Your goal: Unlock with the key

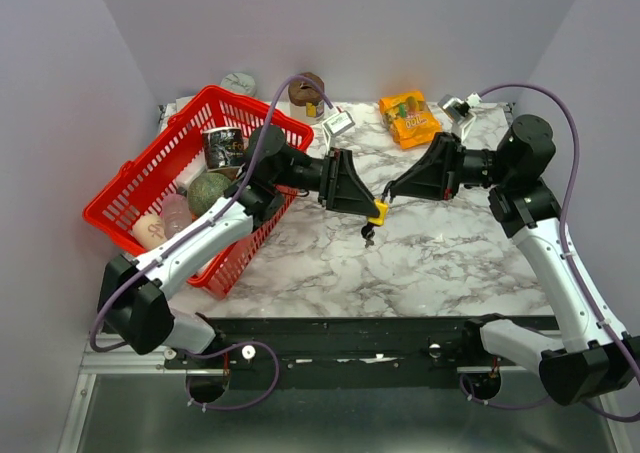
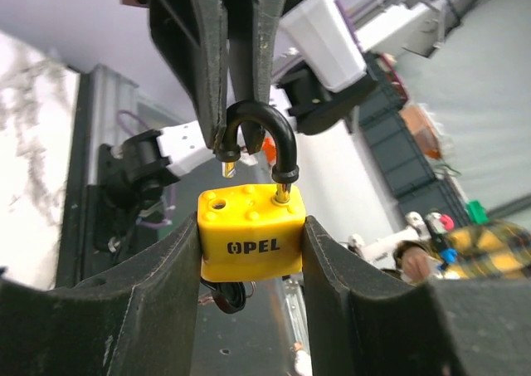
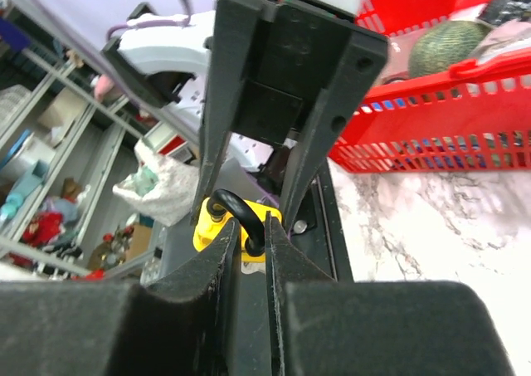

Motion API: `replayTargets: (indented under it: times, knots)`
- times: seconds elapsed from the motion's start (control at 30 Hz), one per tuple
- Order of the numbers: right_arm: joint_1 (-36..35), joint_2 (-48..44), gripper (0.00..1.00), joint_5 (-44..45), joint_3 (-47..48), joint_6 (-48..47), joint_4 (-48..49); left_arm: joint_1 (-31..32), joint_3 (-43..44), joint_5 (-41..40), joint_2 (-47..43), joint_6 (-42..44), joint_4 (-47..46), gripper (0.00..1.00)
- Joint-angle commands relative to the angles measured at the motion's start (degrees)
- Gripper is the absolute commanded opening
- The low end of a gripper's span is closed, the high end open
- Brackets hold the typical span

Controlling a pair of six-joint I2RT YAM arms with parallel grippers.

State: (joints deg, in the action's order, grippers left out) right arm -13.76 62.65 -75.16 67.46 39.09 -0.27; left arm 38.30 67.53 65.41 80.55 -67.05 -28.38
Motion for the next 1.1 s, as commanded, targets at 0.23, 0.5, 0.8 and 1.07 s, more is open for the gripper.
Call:
replayTargets:
  times: [0.23, 0.5, 0.8, 1.07]
  knots:
    - [-1.01, 2.55, 0.01, 12.74, 8.56, -10.52, -22.47, 3.09, 15.78, -37.24, 3.37, 32.32, 54.72, 0.0]
    - [-1.01, 5.02, 0.01, 28.11, 10.23, -14.92, -35.22, 7.92, 25.7, -61.77, 10.4, 29.07, 70.54, 0.0]
    - [-1.01, 5.46, 0.04, 34.26, 7.16, -15.01, -37.6, 9.07, 31.26, -64.71, 15.42, 29.52, 72.95, 0.0]
    - [-0.74, 3.18, 0.26, 47.46, 6.01, -12.2, -38.31, 8.72, 31.26, -60.76, 20.95, 27.42, 73.55, 0.0]
